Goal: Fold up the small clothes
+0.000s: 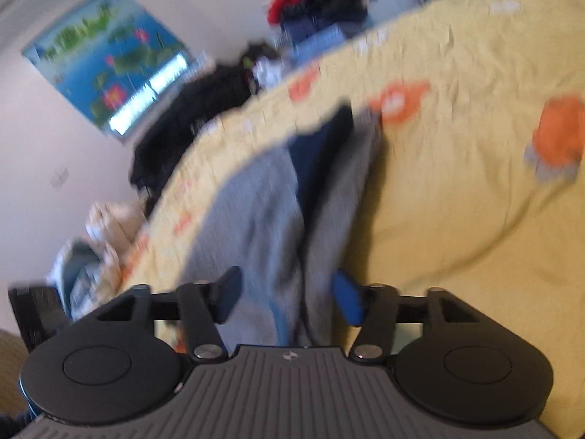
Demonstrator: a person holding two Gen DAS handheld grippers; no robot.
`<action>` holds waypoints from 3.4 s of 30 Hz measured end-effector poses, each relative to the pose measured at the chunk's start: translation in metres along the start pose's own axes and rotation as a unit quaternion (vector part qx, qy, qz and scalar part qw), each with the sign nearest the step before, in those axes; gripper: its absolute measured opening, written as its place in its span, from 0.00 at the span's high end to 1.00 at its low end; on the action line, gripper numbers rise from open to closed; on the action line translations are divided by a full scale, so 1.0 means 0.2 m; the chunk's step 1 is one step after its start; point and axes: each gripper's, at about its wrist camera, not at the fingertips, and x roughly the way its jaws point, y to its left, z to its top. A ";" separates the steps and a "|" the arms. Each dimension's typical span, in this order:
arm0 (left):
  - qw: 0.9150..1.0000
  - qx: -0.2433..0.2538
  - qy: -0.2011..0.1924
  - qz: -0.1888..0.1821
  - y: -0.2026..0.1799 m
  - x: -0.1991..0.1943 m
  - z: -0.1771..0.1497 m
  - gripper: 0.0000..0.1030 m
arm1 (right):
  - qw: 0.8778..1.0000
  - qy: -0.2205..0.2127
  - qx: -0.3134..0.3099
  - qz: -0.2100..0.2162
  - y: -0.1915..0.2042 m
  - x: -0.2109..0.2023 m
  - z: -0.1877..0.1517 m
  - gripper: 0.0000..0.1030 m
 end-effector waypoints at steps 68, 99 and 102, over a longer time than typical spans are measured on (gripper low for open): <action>0.987 -0.004 -0.030 0.155 0.05 -0.12 -0.15 0.14 | 0.781 -0.029 -0.403 -0.476 0.35 -0.58 -0.47 0.10; 0.990 0.019 0.042 0.132 -0.20 0.18 -0.29 0.00 | 0.913 0.000 -0.116 -0.391 0.43 0.24 -0.53 0.00; 0.990 0.019 0.042 0.132 -0.20 0.18 -0.29 0.00 | 0.913 -0.006 -0.117 -0.391 0.43 0.25 -0.54 0.00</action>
